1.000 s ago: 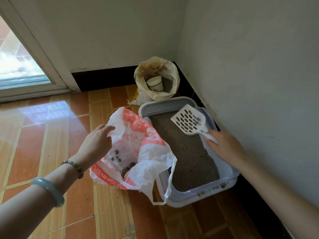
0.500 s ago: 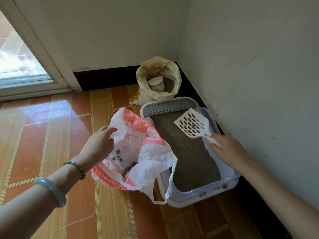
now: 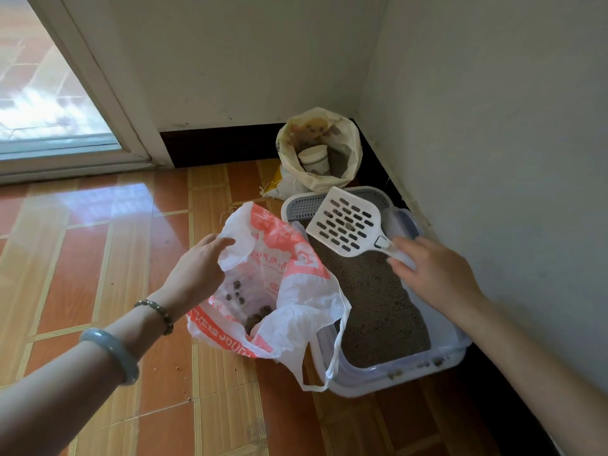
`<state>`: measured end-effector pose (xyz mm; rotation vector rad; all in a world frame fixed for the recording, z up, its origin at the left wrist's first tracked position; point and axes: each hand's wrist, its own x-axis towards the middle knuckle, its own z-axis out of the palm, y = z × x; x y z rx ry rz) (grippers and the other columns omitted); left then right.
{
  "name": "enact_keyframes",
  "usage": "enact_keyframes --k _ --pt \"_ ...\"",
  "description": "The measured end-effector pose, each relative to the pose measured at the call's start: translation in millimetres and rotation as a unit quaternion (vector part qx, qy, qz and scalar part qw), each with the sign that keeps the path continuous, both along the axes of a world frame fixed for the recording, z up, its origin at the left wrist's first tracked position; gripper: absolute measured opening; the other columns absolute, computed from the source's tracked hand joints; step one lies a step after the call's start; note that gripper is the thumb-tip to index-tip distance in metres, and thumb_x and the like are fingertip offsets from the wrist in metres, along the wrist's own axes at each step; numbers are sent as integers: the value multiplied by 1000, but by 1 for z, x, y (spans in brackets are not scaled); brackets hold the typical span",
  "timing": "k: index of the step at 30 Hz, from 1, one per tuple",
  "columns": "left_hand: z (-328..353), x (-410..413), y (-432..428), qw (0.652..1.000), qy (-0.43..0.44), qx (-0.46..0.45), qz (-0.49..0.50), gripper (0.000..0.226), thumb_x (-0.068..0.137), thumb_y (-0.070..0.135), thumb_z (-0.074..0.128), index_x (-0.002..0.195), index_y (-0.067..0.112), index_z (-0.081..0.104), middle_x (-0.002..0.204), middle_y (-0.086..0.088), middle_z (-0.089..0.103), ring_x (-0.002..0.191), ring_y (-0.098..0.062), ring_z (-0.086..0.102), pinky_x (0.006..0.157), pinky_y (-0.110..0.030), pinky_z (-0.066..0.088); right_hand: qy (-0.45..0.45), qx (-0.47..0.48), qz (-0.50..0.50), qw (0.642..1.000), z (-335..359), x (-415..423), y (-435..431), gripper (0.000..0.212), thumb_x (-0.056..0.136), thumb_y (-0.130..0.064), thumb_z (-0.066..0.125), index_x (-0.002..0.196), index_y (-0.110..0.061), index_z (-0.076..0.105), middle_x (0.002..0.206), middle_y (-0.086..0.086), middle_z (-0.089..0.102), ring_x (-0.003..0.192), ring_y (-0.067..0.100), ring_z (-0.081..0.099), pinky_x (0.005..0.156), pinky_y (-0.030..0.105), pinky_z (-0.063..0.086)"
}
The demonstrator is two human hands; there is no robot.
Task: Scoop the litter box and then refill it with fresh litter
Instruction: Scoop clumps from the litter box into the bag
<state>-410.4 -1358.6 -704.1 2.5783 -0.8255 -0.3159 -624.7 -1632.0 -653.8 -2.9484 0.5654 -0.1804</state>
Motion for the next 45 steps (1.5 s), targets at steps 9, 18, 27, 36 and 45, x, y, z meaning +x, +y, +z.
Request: enact_keyframes --k 9,18,27,36,45 --pt "18 5 17 999 10 -34 23 58 82 -16 45 131 15 51 136 -5 48 118 -24 51 88 -26 46 -64 -195 103 973 26 54 66 24 73 -7 73 96 -10 69 72 10 62 66 29 58 53 33 46" --pt "23 6 28 999 14 -27 38 60 82 -16 43 133 15 49 135 -4 48 114 -23 52 80 -22 47 -77 -195 145 967 20 63 81 36 82 -22 46 103 -4 69 76 15 65 67 31 60 54 30 47" --pt "24 2 23 998 20 -29 45 60 84 -16 42 135 16 48 139 -4 45 118 -25 50 83 -26 49 -32 -145 121 982 12 58 71 30 76 -11 71 105 -10 70 75 10 64 65 26 58 50 28 40" --pt "17 -2 22 1000 6 -20 22 53 89 -10 40 133 18 49 138 -4 47 116 -23 52 83 -24 48 23 191 -35 981 35 35 49 35 81 -28 69 116 -24 65 97 -3 64 77 9 58 66 28 48" --pt "15 -11 7 1000 -12 -15 4 46 92 -4 41 132 17 51 136 -7 49 114 -24 55 88 -27 49 94 255 0 962 24 -27 15 37 78 -26 73 114 -22 67 98 -7 65 86 4 57 75 22 45"
